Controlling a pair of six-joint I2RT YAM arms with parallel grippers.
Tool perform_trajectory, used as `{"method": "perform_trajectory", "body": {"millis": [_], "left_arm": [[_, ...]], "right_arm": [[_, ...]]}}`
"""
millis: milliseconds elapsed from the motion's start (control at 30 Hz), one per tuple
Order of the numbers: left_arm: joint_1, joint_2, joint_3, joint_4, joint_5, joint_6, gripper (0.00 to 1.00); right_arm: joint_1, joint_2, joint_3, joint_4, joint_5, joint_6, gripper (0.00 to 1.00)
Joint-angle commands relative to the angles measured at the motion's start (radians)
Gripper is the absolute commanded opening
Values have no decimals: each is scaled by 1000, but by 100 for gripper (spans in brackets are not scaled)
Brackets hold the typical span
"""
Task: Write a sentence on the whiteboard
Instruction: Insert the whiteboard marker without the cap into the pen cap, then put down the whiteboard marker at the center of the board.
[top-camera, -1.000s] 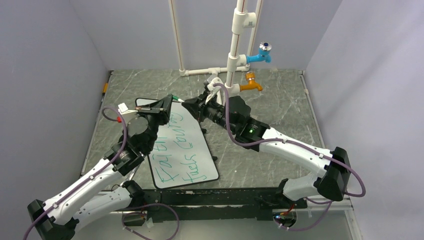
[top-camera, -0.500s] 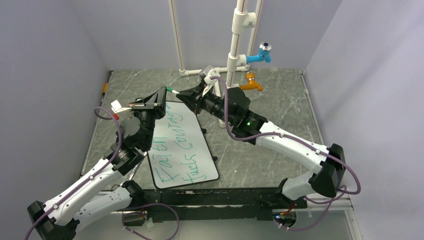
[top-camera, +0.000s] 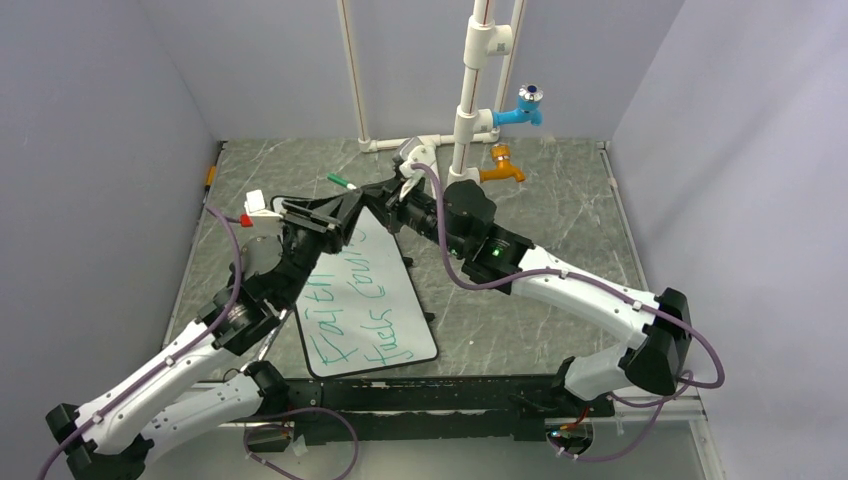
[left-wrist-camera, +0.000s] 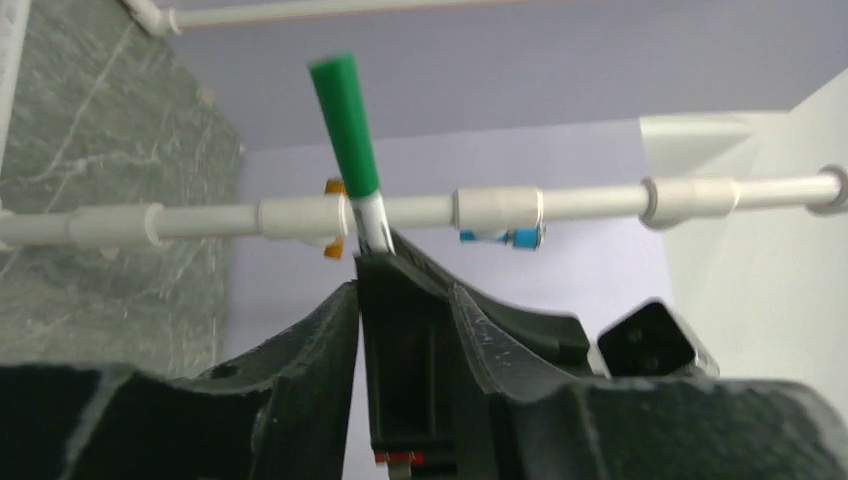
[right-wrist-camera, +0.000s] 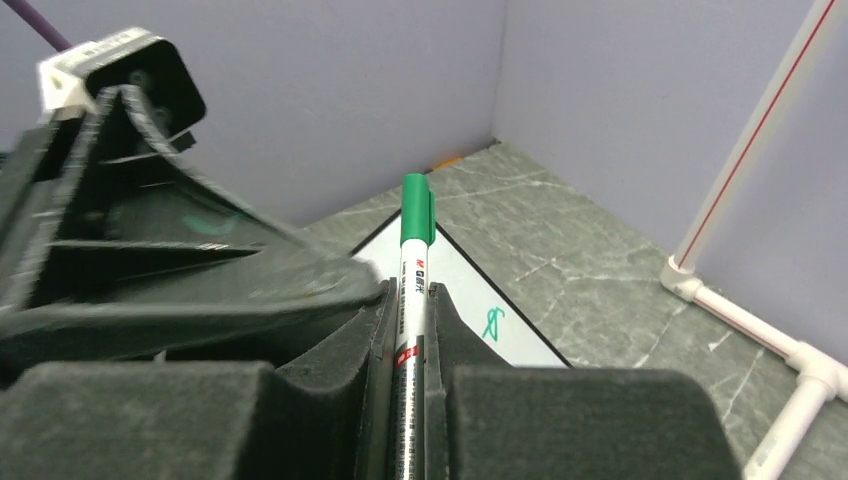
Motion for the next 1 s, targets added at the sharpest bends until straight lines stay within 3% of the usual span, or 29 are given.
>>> {"method": "perform_trajectory", "body": {"millis": [0,233,300,400,567,700,967], "left_arm": [[-19,-43,30,-94,172,27,45],[-19,-84,73,-216,159,108,68],[-19,-90,93,-262,150,153,70],[-19,-91,120,-306,125,280,71],[-19,-104,160,-393,49,492,82],[-19,-149,124,-330,26,730,99],[-19,-168,154,-381,-92,1044,99]], "right_arm": [[3,7,0,12,62,-17,0],[2,-20,-11,-27,141,-17,0],[4,-53,-32,-63,180,-17,0],[4,-114,-91,-119,235,-13,0],[3,-271,-246,-201,305,43,0],[3,-392,-369,-274,356,143,0],[2,-546,-619,-353,439,359,0]]}}
